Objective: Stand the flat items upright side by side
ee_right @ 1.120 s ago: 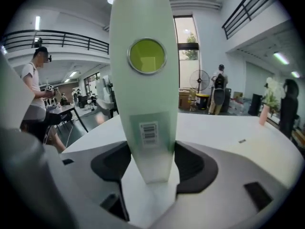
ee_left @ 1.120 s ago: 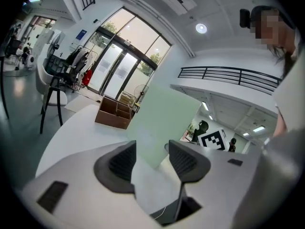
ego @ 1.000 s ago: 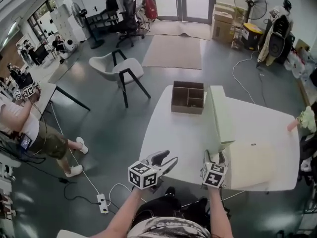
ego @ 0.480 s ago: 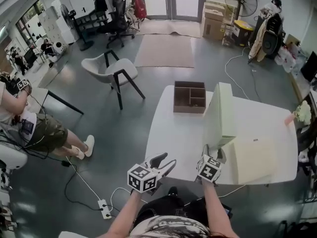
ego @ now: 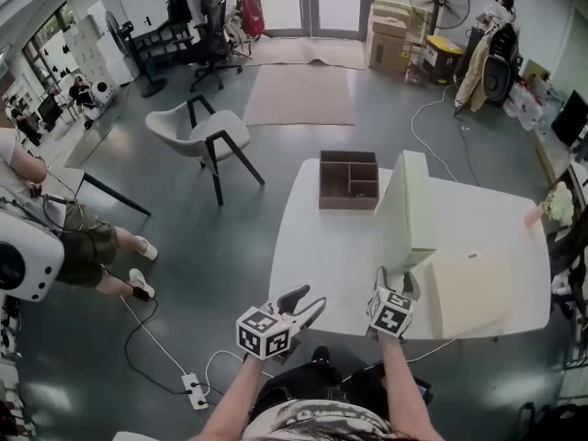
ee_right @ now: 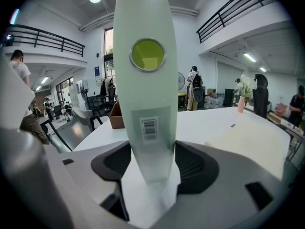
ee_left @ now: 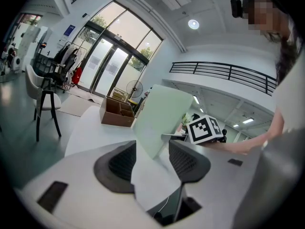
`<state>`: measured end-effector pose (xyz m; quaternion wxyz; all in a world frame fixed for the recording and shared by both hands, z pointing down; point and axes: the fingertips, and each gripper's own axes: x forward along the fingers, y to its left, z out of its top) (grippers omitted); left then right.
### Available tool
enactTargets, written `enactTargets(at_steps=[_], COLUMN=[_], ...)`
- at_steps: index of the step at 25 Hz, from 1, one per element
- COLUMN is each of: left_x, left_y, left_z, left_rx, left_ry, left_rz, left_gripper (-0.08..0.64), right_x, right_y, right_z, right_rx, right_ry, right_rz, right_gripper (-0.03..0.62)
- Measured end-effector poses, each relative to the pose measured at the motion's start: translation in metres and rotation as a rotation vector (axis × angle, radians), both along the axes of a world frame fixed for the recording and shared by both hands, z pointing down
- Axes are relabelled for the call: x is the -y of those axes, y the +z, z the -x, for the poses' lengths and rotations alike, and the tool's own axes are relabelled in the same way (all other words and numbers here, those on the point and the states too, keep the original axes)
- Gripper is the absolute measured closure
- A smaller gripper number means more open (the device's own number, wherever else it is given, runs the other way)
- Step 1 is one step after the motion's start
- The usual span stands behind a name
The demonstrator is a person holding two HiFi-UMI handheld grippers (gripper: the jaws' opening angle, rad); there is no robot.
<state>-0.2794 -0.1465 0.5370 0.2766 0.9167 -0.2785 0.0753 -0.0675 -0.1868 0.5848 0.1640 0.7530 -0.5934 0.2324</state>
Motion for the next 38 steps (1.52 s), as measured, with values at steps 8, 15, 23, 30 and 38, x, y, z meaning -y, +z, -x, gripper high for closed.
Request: enactTargets(at_steps=[8, 15, 23, 30, 38], left_x=[-0.011, -0.036, -0.070, -0.080, -0.058], left_y=[-0.004, -0.010, -0.003, 0.012, 0.037], left_z=[-0.023, -0.089, -0.193, -0.275, -0.337], left_rx=[-0.007, -0.027, -0.029, -0.013, 0.024], left_ry=[0.054, 0.188, 0.310, 0.207, 0.050], left_rz=[0.002, 0.003, 0.040, 0.120, 0.178], left_gripper=[0.348, 0.348, 0.348, 0.309, 0.267], right_x=[-0.039, -0.096, -0.148, -0.185, -0.208], right_y=[-0.007, -0.010, -0.002, 0.008, 0.034], right_z=[-0.002, -0.055, -0.177, -0.285, -0.383], right_rx=[0.113, 0.183, 0.276, 0.328, 0.400], right_ry=[-0.087, -0.022, 0.187, 0.250, 0.309], right_rz=[-0.021, -0.030, -0.065, -0.065, -0.056], right_gripper=[0.276, 0.278, 0.276, 0.276, 0.261])
